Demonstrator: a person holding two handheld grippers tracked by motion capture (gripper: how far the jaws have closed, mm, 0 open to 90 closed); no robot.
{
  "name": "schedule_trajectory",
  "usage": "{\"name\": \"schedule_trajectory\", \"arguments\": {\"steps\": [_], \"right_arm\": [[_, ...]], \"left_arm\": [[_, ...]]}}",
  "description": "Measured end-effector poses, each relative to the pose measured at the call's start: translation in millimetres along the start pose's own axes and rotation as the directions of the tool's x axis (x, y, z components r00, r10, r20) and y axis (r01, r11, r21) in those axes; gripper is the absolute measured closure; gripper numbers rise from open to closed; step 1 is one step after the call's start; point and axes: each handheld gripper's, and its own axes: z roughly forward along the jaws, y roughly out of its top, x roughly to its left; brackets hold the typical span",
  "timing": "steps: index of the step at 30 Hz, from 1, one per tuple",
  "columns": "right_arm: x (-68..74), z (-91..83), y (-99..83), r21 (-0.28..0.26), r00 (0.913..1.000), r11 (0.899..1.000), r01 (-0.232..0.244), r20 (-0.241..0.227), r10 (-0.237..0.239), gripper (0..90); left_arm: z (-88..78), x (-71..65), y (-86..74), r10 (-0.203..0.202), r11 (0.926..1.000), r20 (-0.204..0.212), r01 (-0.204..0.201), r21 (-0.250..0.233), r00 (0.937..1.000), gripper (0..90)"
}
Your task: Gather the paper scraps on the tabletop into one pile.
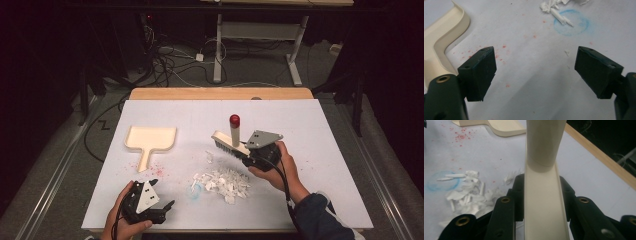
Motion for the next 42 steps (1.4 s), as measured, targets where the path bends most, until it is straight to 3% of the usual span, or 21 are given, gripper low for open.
{"name": "schedule_trajectory", "arguments": {"steps": [5,9,12,15,18,22,26,28,36,42], "right_arm": [[-10.7,40.6,0.9,0.015,0.9923,0.993,0.113,0.049,-0.114,68.1],[-10.6,68.1,-0.7,0.019,0.9878,0.988,0.155,0.009,-0.155,68.2],[-3.9,72.6,1.5,-0.002,0.9851,0.986,0.168,-0.037,-0.168,68.1],[6.0,68.4,-0.3,-0.036,0.9698,0.977,0.211,-0.117,-0.214,68.1],[15.8,55.9,-6.2,-0.068,0.943,0.964,0.257,-0.201,-0.265,68.0],[18.8,39.0,-15.7,-0.099,0.9085,0.949,0.3,-0.273,-0.316,68.0],[18.1,21.4,-21.4,-0.121,0.8983,0.949,0.292,-0.305,-0.316,68.2],[17.0,14.0,-22.1,-0.122,0.9005,0.944,0.305,-0.285,-0.328,68.2],[-0.5,-18.3,-24.3,-0.136,0.9631,0.975,0.174,-0.183,-0.197,68.1],[-3.1,-47.5,-30.2,-0.1,0.983,0.989,0.105,-0.14,-0.119,68.1]], "left_arm": [[2.1,0.4,0.1,0.001,1.0,0.003,-0.001,0.004,1.0,16.6],[1.8,0.5,-0.7,-0.002,1.0,0.005,0.002,0.003,1.0,16.6],[1.7,1.5,-1.4,0.004,1.0,0.003,-0.004,-0.001,1.0,16.7],[1.4,0.8,-2.0,-0.002,1.0,0.009,0.002,0.006,1.0,16.6],[0.2,0.6,-1.9,-0.001,1.0,-0.001,0.001,-0.005,1.0,16.7],[-0.1,-0.8,-0.7,-0.002,1.0,0.003,0.002,0.001,1.0,16.7],[1.0,-1.4,0.4,0.011,0.9999,0.0,-0.011,-0.001,0.9999,16.8],[1.4,-1.9,0.4,0.003,1.0,0.007,-0.003,0.003,1.0,16.8],[2.4,-1.5,2.5,0.013,0.9999,0.01,-0.013,-0.002,0.9999,16.8],[2.4,-1.5,3.2,0.021,0.9998,0.01,-0.021,-0.003,0.9997,16.8]]}}
